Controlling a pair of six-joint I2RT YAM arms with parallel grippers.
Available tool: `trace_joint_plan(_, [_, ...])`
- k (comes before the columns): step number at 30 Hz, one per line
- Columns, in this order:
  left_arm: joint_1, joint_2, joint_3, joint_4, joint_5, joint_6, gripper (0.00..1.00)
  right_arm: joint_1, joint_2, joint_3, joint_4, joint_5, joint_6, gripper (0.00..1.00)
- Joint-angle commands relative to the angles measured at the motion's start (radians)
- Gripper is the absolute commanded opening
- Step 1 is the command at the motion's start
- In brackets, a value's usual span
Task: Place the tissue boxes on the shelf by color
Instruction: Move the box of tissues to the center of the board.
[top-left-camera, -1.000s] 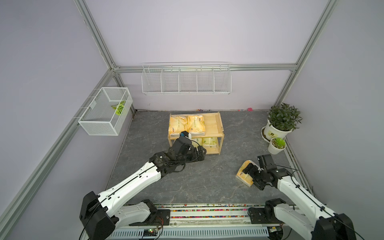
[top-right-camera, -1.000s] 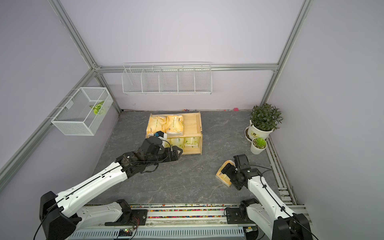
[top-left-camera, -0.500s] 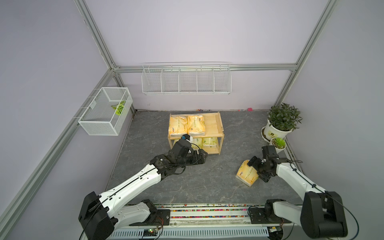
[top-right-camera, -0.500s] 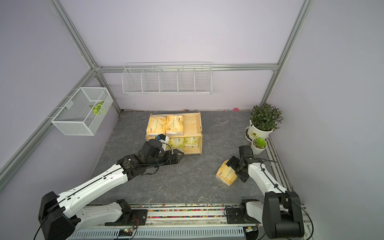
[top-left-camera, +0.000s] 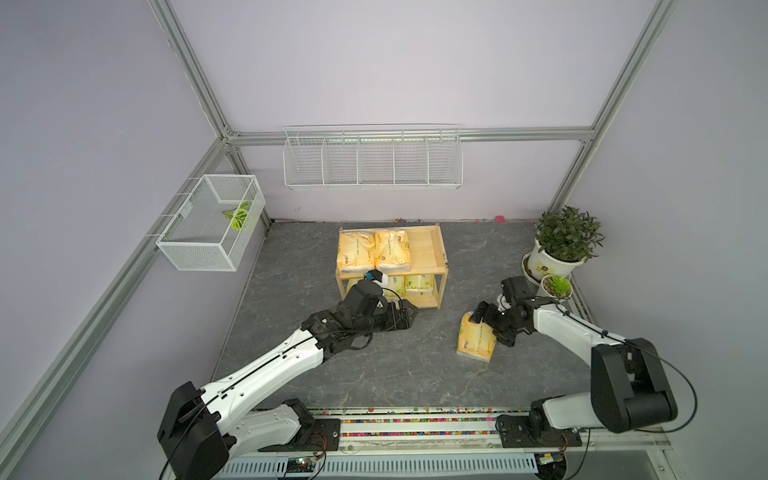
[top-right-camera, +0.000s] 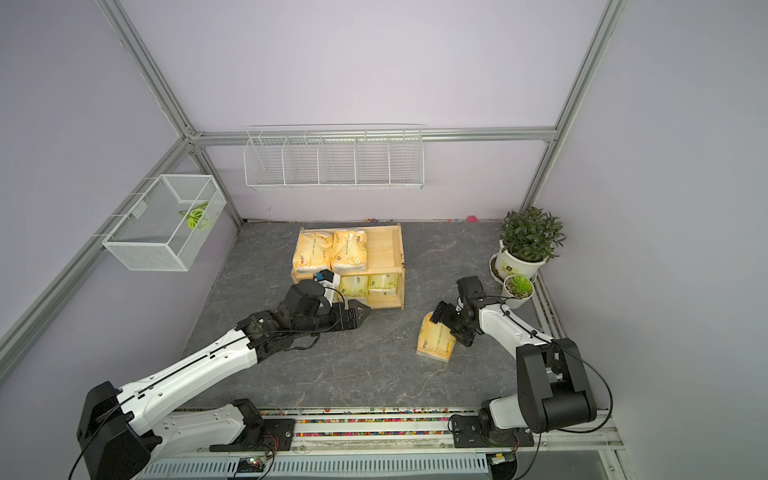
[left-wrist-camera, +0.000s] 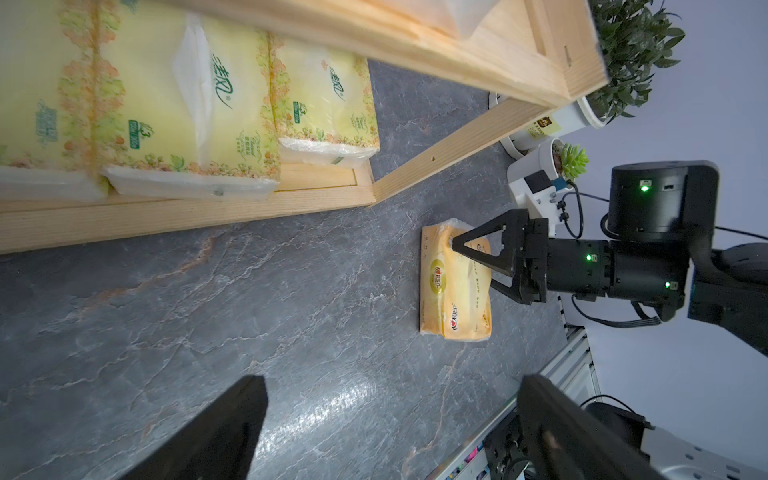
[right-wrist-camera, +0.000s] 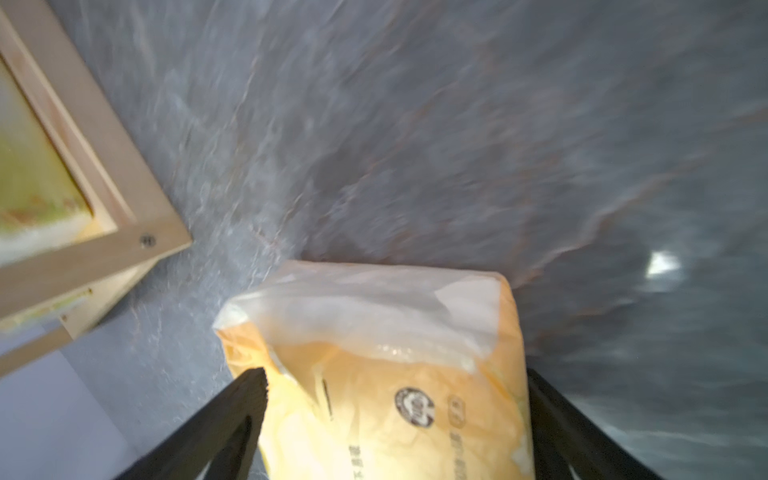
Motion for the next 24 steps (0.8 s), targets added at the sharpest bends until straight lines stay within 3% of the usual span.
trace_joint_plan(1, [-0.005, 0.002, -0.029, 0.030, 0.014, -0.011, 1.00, 0.061, 0.042, 0.020, 0.034, 0.001, 0.005, 0.96])
trace_joint_plan(17, [-0.005, 0.010, -0.156, 0.131, -0.011, -0.093, 1.00, 0.416, 0.176, 0.130, 0.148, 0.026, 0.167, 0.95])
trace_joint_plan(24, [-0.005, 0.011, -0.226, 0.195, -0.025, -0.141, 1.00, 0.438, 0.079, 0.102, 0.164, 0.013, 0.211, 0.97])
